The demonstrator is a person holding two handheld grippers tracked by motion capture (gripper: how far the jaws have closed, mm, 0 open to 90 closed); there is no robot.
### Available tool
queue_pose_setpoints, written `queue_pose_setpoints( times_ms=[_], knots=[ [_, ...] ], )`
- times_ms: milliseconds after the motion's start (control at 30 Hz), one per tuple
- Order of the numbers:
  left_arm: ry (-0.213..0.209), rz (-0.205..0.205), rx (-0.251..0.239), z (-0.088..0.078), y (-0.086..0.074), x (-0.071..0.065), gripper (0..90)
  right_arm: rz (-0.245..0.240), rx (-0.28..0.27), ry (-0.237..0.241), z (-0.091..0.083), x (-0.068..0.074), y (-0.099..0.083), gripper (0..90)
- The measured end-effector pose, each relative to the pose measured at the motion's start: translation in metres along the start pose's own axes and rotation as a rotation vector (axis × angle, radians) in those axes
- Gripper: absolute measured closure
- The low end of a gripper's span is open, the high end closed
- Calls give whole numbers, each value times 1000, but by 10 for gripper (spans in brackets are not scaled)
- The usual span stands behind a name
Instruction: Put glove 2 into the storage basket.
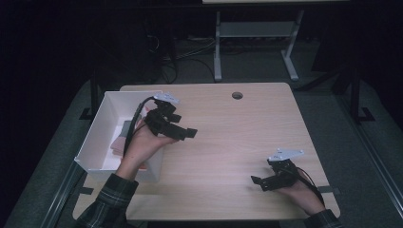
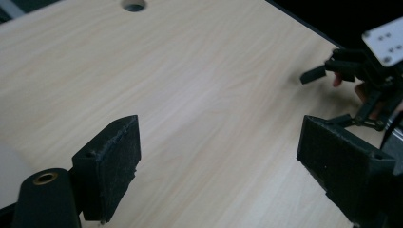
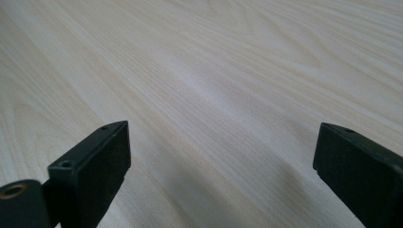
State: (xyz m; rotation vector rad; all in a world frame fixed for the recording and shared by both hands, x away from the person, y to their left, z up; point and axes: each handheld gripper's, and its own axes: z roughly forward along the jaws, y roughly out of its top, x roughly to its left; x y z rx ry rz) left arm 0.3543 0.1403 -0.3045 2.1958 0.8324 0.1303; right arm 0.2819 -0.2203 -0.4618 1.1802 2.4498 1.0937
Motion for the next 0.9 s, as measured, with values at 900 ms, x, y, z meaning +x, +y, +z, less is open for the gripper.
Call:
queue_pose_setpoints(
  times_ms=[900],
  knots=[
    [-85, 124, 146, 117, -69, -42, 141, -9, 16, -5, 2, 1, -1, 59]
  ],
)
